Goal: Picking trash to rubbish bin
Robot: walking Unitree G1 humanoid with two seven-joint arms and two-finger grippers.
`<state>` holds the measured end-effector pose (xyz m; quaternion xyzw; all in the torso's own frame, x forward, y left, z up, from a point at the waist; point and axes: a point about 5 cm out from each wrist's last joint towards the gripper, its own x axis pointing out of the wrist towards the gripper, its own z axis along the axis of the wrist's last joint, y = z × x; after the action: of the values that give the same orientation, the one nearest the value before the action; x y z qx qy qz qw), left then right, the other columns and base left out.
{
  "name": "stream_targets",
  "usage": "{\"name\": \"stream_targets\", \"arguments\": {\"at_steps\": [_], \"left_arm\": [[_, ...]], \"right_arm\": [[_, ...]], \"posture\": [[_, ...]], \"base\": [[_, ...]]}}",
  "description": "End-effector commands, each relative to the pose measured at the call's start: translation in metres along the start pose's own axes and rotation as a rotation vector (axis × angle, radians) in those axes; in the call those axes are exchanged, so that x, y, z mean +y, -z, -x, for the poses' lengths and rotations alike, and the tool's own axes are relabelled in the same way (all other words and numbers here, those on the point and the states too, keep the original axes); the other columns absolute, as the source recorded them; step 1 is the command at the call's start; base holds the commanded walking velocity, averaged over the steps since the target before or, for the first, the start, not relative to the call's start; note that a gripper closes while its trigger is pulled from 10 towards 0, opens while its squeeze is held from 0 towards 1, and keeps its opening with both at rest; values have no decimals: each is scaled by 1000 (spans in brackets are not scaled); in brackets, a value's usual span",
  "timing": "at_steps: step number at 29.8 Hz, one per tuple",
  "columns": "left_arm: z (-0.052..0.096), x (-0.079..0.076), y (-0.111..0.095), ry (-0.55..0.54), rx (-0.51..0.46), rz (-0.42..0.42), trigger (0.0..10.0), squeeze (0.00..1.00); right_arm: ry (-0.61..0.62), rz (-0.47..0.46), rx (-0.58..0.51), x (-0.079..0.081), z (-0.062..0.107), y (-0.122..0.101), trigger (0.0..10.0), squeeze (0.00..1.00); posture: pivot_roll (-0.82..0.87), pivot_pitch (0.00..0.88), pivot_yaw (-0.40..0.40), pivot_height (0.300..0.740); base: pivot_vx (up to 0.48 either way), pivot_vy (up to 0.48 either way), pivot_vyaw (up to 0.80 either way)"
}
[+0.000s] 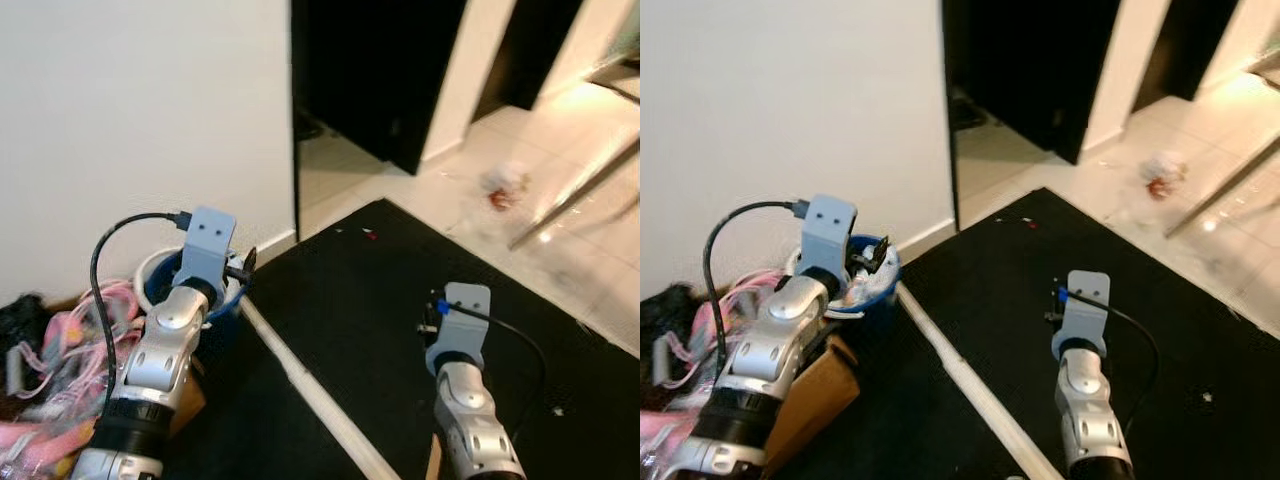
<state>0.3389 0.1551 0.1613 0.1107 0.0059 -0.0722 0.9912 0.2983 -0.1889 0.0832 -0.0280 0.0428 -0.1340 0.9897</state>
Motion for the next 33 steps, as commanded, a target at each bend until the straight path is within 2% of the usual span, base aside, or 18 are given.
{"name": "stream_targets", "arguments": {"at_steps": [1,33], "left_arm": [[4,7,6,-41,13,-22,10000,0],[1,6,6,-17,16,15,10000,0]], "right_arm": [[-10,-5,11,3,3,3,10000,0],[15,-16,12,3,2,2,10000,0]], "posture": [[19,110,60,740],[10,90,64,740]], "base": [[0,0,-800],[0,0,-800]]}}
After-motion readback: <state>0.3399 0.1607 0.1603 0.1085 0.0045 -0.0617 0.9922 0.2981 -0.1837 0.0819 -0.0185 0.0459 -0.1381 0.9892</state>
